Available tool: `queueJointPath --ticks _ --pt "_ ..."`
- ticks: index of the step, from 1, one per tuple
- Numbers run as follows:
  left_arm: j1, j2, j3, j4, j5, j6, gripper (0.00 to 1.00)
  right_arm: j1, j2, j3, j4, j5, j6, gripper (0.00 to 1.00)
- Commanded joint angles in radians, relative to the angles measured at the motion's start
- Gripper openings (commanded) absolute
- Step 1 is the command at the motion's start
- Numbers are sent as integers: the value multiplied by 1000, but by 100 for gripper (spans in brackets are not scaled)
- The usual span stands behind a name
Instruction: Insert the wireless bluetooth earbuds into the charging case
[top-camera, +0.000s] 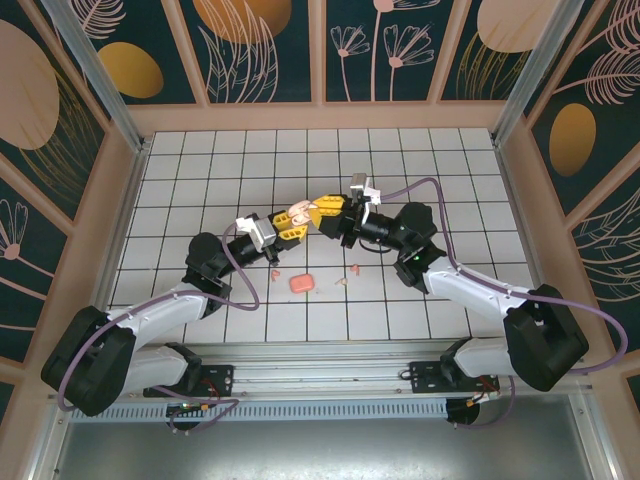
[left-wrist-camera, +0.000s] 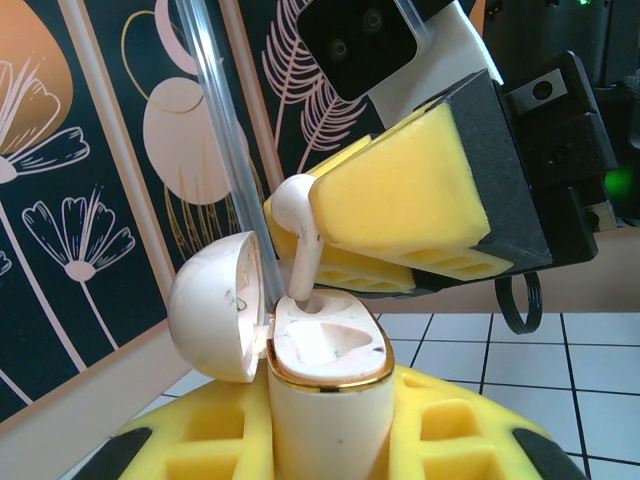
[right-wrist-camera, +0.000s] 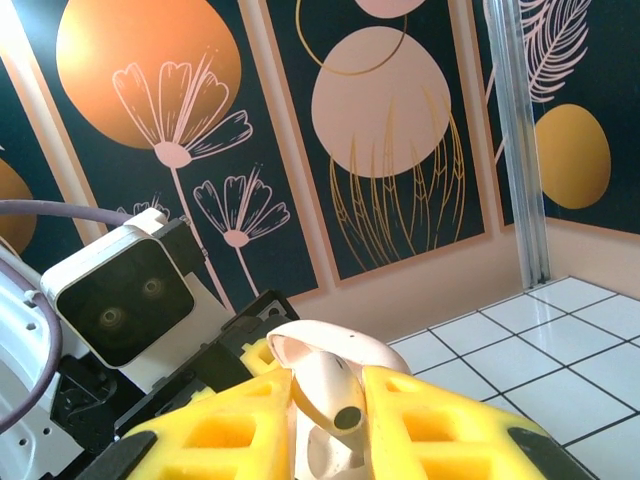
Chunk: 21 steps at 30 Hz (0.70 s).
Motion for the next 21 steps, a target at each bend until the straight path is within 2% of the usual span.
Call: queueJointPath --ticks 1,12,21 --pt "-12 -27 37 48 7 9 13 7 14 13 -27 -27 23 23" --pt "-12 -47 35 45 -6 16 13 1 -9 -4 -115 73 11 22" --pt "-13 -47 43 41 -5 22 13 -5 -11 4 -149 40 9 22"
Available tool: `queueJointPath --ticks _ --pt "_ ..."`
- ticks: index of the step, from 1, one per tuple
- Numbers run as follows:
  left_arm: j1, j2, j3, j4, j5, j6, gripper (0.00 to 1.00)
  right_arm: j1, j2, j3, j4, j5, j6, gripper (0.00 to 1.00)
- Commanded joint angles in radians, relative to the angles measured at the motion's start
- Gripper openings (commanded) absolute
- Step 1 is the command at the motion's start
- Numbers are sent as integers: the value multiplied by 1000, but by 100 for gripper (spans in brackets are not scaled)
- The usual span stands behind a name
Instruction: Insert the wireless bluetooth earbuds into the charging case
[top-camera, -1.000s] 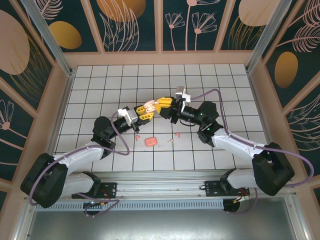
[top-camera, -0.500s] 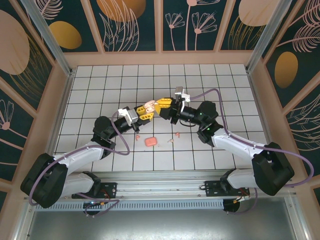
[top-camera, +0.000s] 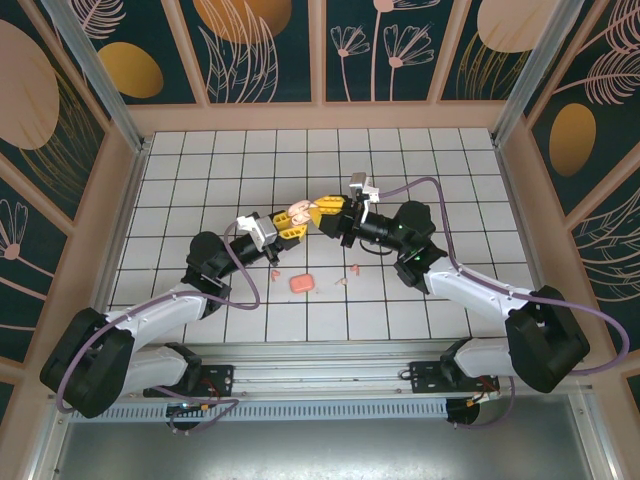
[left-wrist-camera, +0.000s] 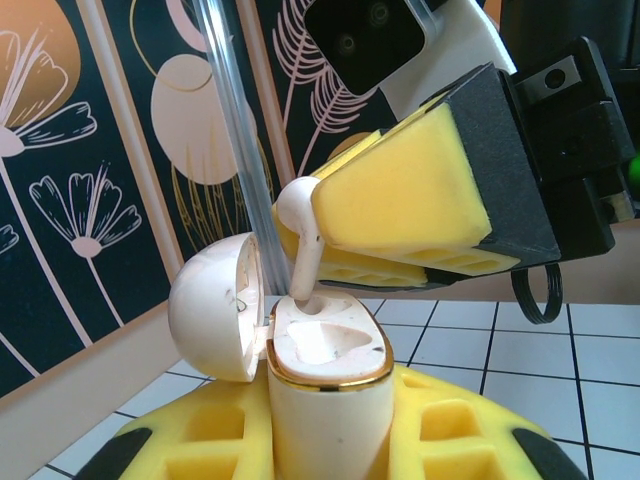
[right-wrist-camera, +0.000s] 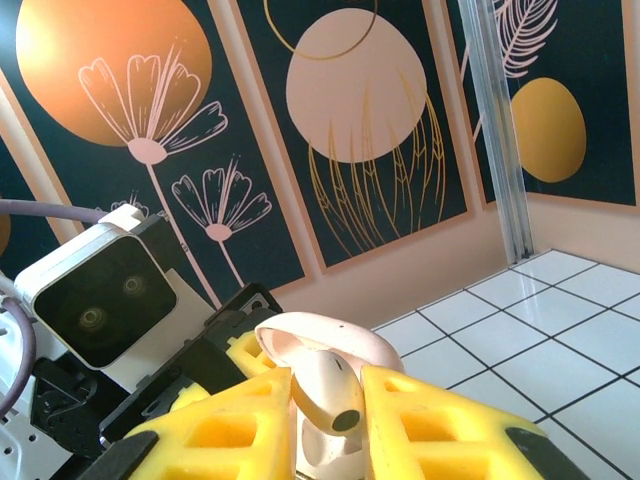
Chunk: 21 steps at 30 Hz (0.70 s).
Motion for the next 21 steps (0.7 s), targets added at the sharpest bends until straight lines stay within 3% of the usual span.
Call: queueJointPath --ticks 1,13,21 --pt "-14 -36 43 89 20 22 13 -5 0 6 -88 -14 -2 22" --pt "-13 -46 47 84 15 30 13 -3 -9 26 -207 -67 -63 22" --pt "-14 -50 51 78 21 37 13 -3 -20 34 -267 -21 -77 22"
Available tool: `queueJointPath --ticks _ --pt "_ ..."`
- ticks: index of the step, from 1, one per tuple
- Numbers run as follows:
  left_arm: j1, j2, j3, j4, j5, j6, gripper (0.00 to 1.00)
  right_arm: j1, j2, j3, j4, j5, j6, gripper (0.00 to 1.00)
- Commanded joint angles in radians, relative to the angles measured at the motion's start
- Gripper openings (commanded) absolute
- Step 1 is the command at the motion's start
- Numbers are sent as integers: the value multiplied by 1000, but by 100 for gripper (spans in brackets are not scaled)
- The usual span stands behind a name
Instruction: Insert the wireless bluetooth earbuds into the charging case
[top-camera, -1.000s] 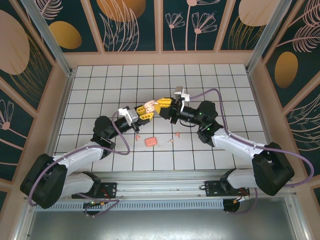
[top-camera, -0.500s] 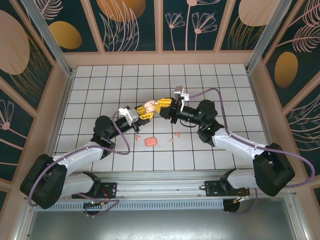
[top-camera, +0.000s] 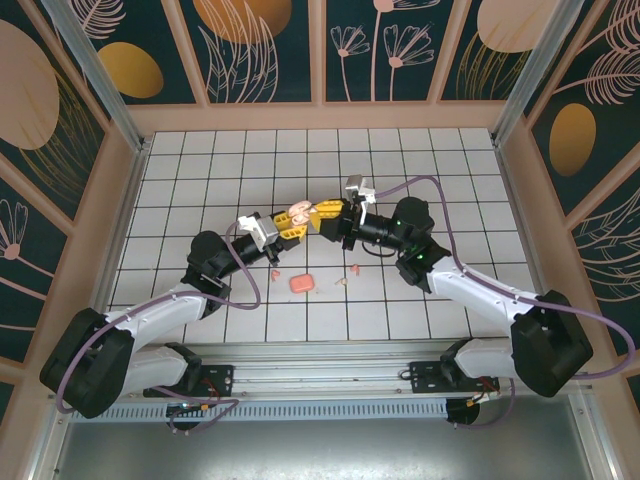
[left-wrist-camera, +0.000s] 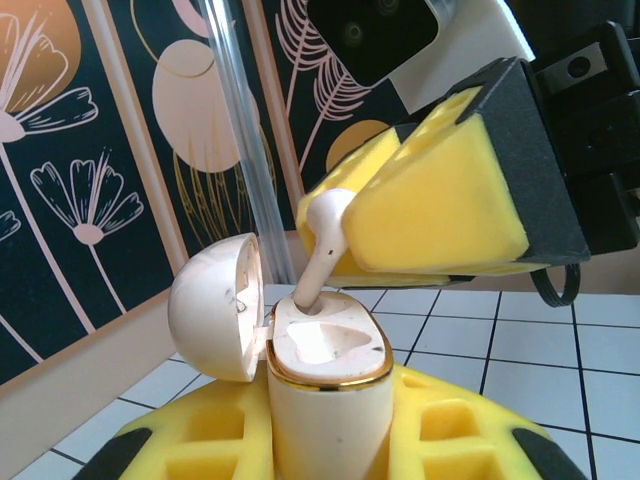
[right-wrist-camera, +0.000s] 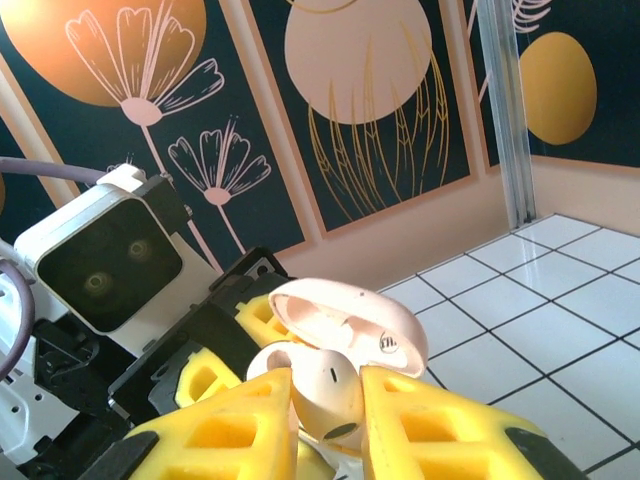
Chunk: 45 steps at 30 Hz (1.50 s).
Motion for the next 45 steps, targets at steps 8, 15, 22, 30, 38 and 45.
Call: queueJointPath --ticks 8,15,22,30,38,45 --pt "-26 -50 61 70 32 50 13 1 26 64 -141 7 -24 23" --pt "-32 -51 61 46 33 72 12 1 31 91 -160 3 -25 23" --pt "-46 -61 65 -15 27 136 12 0 37 122 -229 30 -28 25" --pt "-52 -66 63 -25 21 152 12 1 51 139 -258 44 -23 26" --pt "-53 -63 61 -18 8 144 13 1 25 129 -246 13 -44 26" --pt "-52 -57 57 -6 1 129 13 1 11 133 -243 -2 -43 30"
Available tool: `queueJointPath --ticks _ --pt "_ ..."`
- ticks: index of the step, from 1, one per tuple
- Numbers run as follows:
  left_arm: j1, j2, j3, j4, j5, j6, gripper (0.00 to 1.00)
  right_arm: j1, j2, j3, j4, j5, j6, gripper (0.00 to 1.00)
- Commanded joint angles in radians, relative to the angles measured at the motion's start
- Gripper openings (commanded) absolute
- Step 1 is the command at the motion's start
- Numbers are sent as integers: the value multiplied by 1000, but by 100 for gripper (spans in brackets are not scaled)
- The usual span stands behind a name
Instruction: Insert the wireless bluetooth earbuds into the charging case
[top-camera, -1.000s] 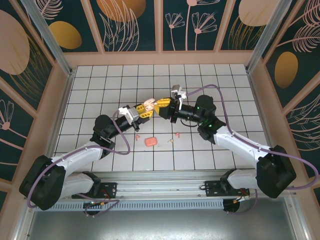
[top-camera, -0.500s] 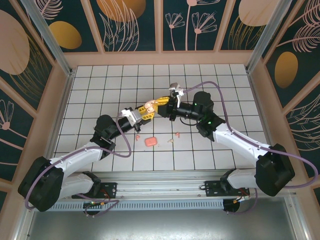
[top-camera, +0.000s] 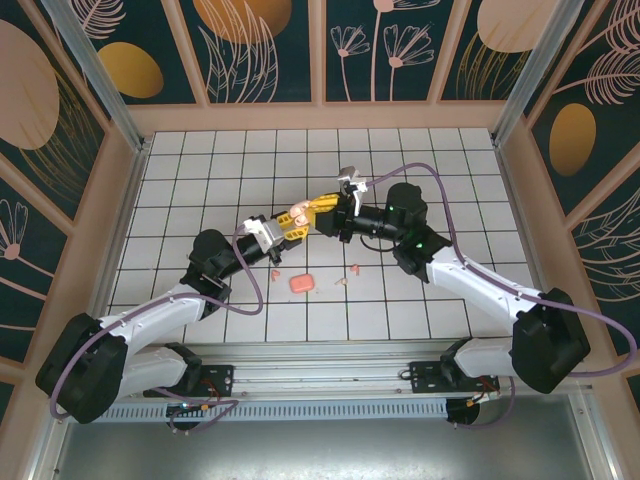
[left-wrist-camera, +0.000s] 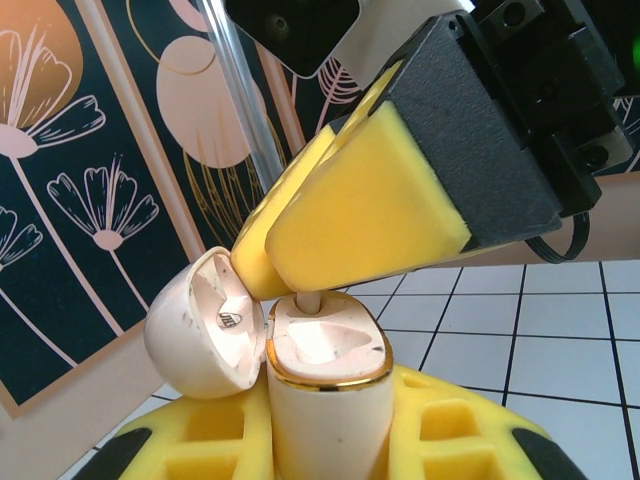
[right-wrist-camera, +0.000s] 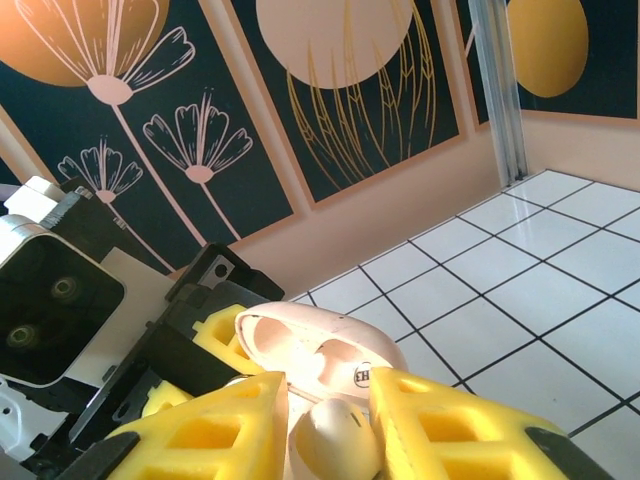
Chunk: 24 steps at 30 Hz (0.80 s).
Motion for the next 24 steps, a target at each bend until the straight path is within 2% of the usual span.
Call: queueJointPath --ticks 1,13,24 --pt "-24 -23 35 96 45 4 13 1 -14 13 -27 -5 -19 32" --pt "-24 -10 35 124 46 -31 12 -1 -22 26 -19 -3 -6 41" --pt "-26 45 19 245 41 -131 12 -10 -17 56 -25 18 38 46"
